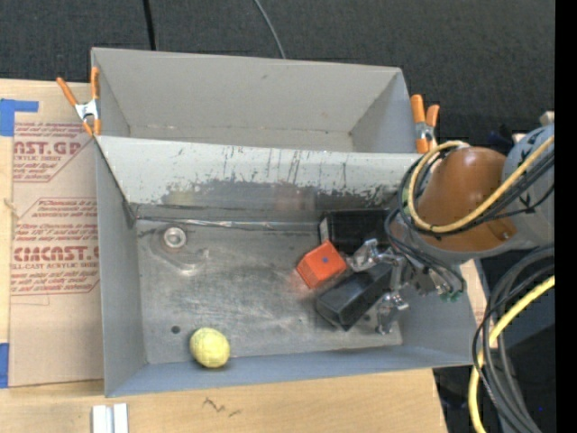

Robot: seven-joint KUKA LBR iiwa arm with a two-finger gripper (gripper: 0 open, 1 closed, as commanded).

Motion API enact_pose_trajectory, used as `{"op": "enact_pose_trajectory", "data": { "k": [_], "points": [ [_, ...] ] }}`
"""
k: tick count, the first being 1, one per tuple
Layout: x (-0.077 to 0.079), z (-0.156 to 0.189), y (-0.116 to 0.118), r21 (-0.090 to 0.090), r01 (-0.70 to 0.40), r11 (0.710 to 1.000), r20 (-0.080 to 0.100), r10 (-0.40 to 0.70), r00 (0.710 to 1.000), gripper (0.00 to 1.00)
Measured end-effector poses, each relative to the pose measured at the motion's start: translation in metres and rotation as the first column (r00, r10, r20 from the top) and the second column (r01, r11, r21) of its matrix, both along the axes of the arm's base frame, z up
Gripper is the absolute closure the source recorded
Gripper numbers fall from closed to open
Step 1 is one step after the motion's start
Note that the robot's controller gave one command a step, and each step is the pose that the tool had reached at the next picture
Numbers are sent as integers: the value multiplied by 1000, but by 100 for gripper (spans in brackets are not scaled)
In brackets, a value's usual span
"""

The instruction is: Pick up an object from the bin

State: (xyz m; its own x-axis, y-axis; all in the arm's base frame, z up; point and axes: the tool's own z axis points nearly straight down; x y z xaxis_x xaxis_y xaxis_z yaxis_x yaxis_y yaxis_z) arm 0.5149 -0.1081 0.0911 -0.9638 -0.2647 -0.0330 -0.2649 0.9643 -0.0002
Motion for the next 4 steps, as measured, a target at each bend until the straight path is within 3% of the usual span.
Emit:
{"op": "enact_pose_trajectory", "data": {
  "k": [1,2,3,4],
  "points": [
    [27,-7,-3,-9,185,983,-41,-185,982,100],
    [27,-7,-3,-9,185,983,-40,-186,982,100],
    [4,101,-11,-9,200,980,-30,-200,979,100],
    [4,101,-11,-9,199,980,-30,-200,979,0]
  ]
}}
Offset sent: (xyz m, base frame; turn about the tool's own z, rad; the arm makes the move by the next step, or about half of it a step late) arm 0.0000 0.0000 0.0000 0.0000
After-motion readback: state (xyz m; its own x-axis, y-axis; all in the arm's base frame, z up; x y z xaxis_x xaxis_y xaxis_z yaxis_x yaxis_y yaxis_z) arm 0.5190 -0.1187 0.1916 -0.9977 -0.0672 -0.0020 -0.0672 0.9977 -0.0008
